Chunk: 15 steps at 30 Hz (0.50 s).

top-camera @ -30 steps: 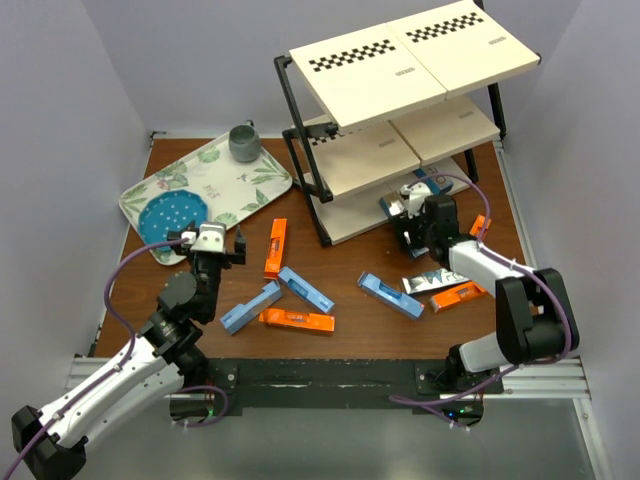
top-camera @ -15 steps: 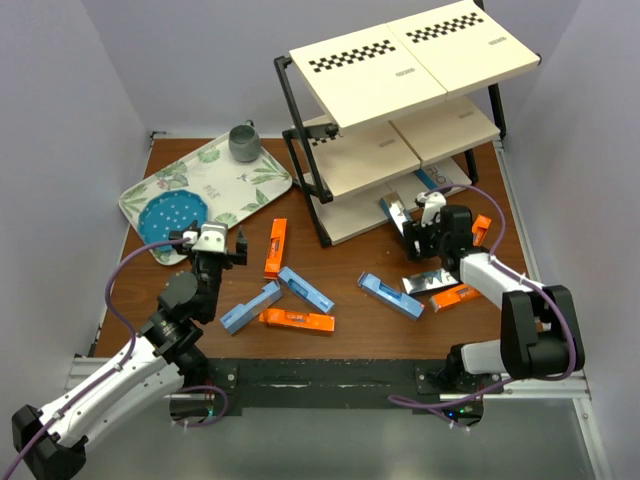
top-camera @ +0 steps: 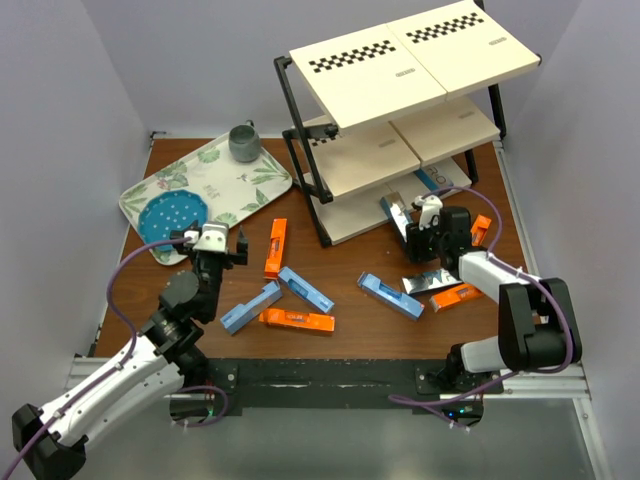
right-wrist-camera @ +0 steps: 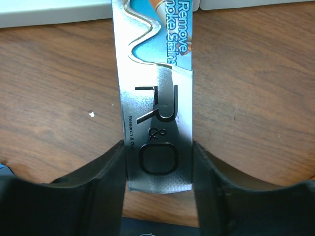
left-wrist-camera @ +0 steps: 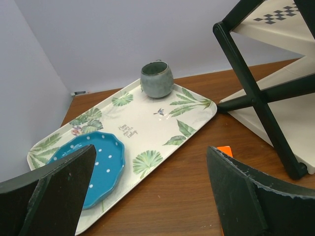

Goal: Place and organize the toothpastes onto the shelf

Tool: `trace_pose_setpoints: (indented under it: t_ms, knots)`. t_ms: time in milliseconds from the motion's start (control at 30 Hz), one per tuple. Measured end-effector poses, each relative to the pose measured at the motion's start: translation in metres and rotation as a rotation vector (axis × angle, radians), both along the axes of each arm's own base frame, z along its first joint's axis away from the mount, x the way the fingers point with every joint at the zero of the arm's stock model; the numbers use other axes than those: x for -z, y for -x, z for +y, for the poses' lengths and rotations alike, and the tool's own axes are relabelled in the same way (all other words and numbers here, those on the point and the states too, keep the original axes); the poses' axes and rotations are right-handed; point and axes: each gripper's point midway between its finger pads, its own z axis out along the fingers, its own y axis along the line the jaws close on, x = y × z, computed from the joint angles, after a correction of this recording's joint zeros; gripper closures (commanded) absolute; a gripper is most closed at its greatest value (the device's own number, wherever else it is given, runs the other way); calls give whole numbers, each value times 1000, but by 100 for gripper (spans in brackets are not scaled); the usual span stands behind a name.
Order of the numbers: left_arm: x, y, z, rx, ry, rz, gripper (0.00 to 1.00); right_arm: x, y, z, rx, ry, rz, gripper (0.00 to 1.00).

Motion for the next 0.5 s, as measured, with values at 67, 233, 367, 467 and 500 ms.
trace_pose_setpoints:
  t_ms: [67,233,367,467,500]
  knots:
    - [1,-1,-1,0,-4,5,1,-2,0,0,-5,5,-7,56]
    - [4,-2,-2,0,-12,14,1,-8,-4,-1,-20,19,-35,58]
    - [6,-3,-2,0,-17,20,1,-21,-17,0,-24,22,-85,58]
    - [7,-3,-3,0,-19,22,1,-30,-34,2,-23,18,-128,58]
    - [7,-3,-3,0,-20,23,1,-32,-39,2,-23,17,-139,58]
